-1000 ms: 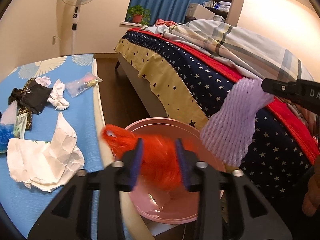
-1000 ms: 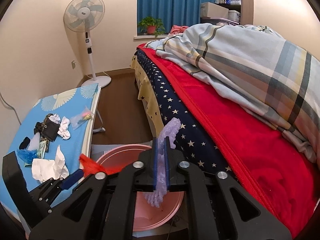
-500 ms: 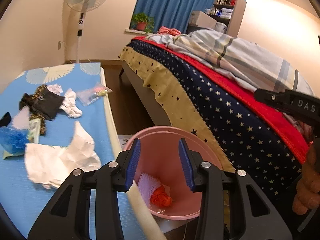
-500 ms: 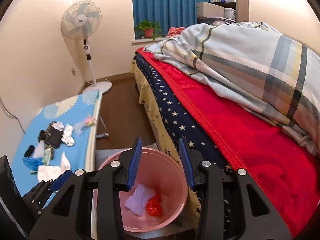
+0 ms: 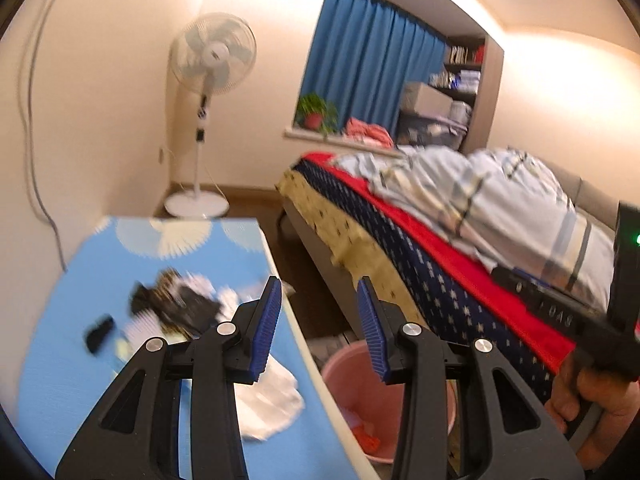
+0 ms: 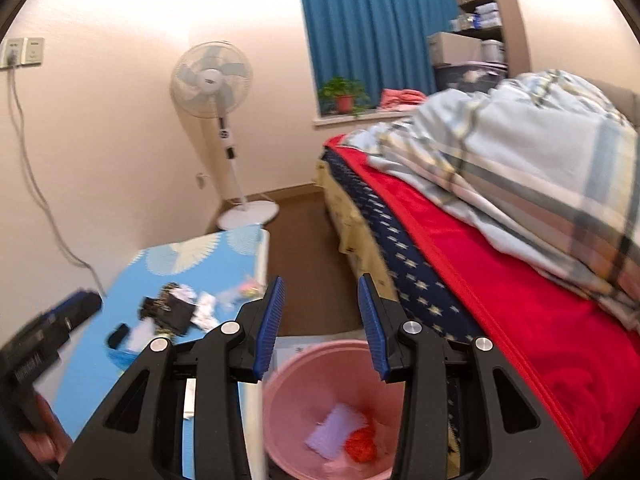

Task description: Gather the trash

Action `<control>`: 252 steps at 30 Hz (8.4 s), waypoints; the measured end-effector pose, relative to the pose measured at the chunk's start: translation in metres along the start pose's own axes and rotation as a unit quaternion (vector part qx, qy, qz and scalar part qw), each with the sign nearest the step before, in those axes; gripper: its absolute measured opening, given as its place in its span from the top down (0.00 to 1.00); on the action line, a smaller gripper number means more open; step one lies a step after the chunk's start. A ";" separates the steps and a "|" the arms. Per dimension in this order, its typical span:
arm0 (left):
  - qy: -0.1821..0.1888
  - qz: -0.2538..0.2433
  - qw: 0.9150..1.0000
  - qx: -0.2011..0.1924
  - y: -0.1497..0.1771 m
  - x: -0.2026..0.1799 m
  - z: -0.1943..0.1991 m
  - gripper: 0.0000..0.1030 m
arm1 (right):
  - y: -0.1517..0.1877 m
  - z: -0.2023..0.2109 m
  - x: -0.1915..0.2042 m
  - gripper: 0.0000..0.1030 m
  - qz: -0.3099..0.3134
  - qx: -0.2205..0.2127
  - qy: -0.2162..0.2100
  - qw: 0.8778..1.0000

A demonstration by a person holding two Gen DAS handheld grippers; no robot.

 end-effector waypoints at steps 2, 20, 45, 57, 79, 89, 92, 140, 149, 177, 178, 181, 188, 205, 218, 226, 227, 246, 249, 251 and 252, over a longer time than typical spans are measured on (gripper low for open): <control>-0.003 -0.006 1.000 -0.010 -0.022 0.010 0.008 0.62 | -0.014 -0.002 0.012 0.61 0.007 -0.007 -0.016 1.000; -0.071 -0.011 0.997 0.029 -0.066 0.182 -0.061 0.62 | -0.053 -0.134 0.119 0.72 0.121 0.015 -0.154 0.981; -0.083 0.030 0.980 0.176 0.024 0.285 -0.173 0.79 | 0.087 -0.282 0.201 0.72 0.227 0.186 -0.239 0.926; -0.090 0.018 0.970 0.227 0.050 0.285 -0.200 0.78 | 0.100 -0.297 0.204 0.78 0.229 0.219 -0.246 0.916; -0.128 0.017 0.983 0.133 -0.021 0.277 -0.141 0.98 | 0.025 -0.251 0.184 0.93 0.178 0.143 -0.232 0.946; -0.121 0.007 0.990 0.076 -0.057 0.235 -0.088 0.98 | -0.009 -0.194 0.174 0.93 0.167 0.100 -0.212 0.958; -0.123 -0.002 0.990 0.066 -0.059 0.222 -0.074 0.98 | -0.014 -0.178 0.169 0.93 0.172 0.091 -0.200 0.960; 0.065 -0.072 0.994 0.059 0.018 -0.017 -0.039 0.98 | 0.045 -0.043 0.016 0.93 0.083 0.078 -0.005 0.993; 0.091 -0.069 0.988 0.105 0.065 -0.041 -0.078 0.98 | 0.066 -0.054 -0.016 0.93 0.047 0.109 0.026 0.993; 0.112 -0.065 0.974 0.188 0.114 -0.058 -0.126 0.91 | 0.091 -0.069 -0.040 0.65 0.020 0.146 0.062 0.987; 0.112 -0.065 0.974 0.187 0.114 -0.058 -0.125 0.91 | 0.090 -0.069 -0.040 0.65 0.020 0.146 0.062 0.987; 0.109 -0.063 0.975 0.185 0.112 -0.056 -0.124 0.91 | 0.090 -0.068 -0.040 0.65 0.021 0.144 0.062 0.987; 0.098 -0.052 0.980 0.166 0.097 -0.041 -0.114 0.91 | 0.083 -0.064 -0.031 0.65 0.024 0.131 0.047 0.990; 0.020 0.000 0.995 0.097 0.037 0.064 -0.067 0.91 | 0.017 -0.066 0.052 0.65 0.089 0.060 -0.067 0.992; -0.094 0.050 0.992 0.061 0.021 0.174 -0.034 0.91 | -0.010 -0.148 0.084 0.66 0.111 0.065 -0.123 0.984; -0.156 0.070 0.982 0.075 0.041 0.221 -0.040 0.91 | 0.010 -0.224 0.096 0.66 0.119 0.089 -0.141 0.979; -0.161 0.072 0.981 0.077 0.043 0.226 -0.040 0.91 | 0.014 -0.235 0.099 0.66 0.123 0.091 -0.143 0.978; -0.234 0.140 0.954 0.123 0.089 0.289 -0.070 0.50 | 0.055 -0.348 0.119 0.53 0.147 0.132 -0.146 0.969; -0.235 0.142 0.952 0.131 0.094 0.292 -0.073 0.50 | 0.057 -0.353 0.116 0.53 0.141 0.137 -0.148 0.969; -0.235 0.145 0.951 0.137 0.097 0.293 -0.075 0.50 | 0.058 -0.354 0.117 0.53 0.143 0.139 -0.151 0.968; -0.233 0.146 0.951 0.141 0.098 0.293 -0.077 0.51 | 0.059 -0.353 0.117 0.54 0.144 0.140 -0.151 0.968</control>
Point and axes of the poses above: each gripper's, at about its wrist camera, not at the fingertips, and z roughly against the way its jaws point, x to its left, y to its underside, the point moved 7 cm from there along -z, roughly the way its jaws point, and after that the axes turned 8 degrees about z, right-handed, at the moved point
